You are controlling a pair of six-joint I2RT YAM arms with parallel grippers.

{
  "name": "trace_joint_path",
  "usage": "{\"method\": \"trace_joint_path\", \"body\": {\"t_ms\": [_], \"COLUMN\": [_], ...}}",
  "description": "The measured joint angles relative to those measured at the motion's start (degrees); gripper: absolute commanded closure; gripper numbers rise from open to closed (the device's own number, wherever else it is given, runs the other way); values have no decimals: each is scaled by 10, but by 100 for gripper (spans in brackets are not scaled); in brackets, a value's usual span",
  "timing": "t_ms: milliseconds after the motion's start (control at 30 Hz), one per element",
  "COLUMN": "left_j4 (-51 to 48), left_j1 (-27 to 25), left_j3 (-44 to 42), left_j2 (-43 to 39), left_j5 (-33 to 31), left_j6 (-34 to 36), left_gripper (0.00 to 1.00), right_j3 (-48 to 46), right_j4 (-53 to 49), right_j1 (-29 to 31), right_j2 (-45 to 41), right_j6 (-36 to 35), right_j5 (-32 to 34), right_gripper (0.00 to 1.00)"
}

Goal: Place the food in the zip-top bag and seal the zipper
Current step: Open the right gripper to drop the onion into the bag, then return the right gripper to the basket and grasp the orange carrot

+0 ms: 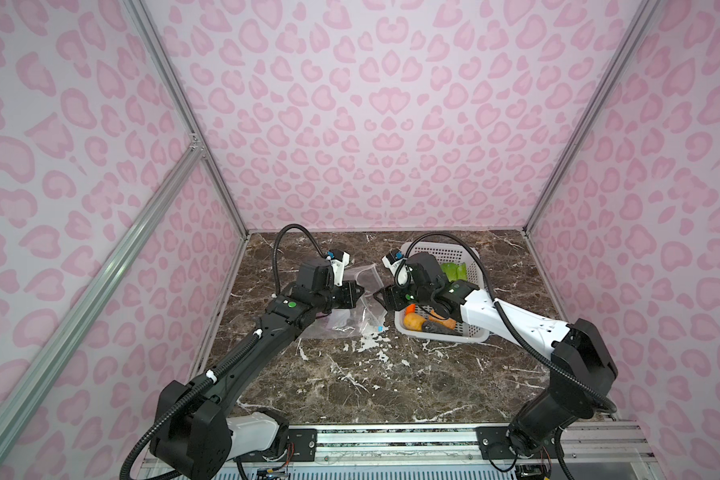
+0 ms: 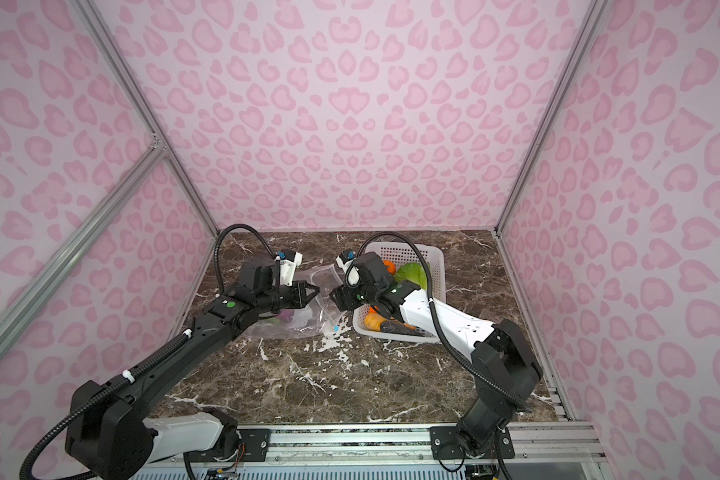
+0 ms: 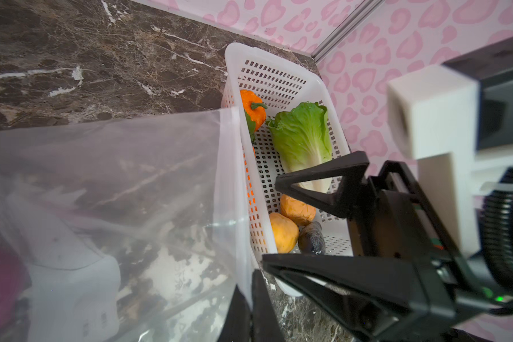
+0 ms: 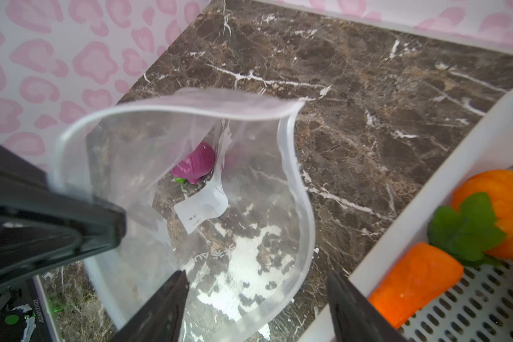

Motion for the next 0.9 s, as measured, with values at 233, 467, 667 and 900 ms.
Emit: {"method": "trace_joint_path", "body": {"t_ms": [233,467,667,900], "left_j4": [0,0,0,0], "left_j1": [0,0,-1,-3], "left_j3": [0,0,0,0], "left_j2": [-2,-2,-2,-2], "left_j5": [0,0,0,0], "left_j6": [0,0,0,-1], "left_gripper": [98,98,98,98], "right_j3": [-52,-113,-115,-46], "right_j4": [-4,-19,-24,-27], "right_j1": [-51,-115,-132,-132], "right_j2": [-63,-75,-25,63], "right_j6": [17,58,82,99], "right_j5": [53,86,85,60], "right_gripper": [29,32,33,34]}}
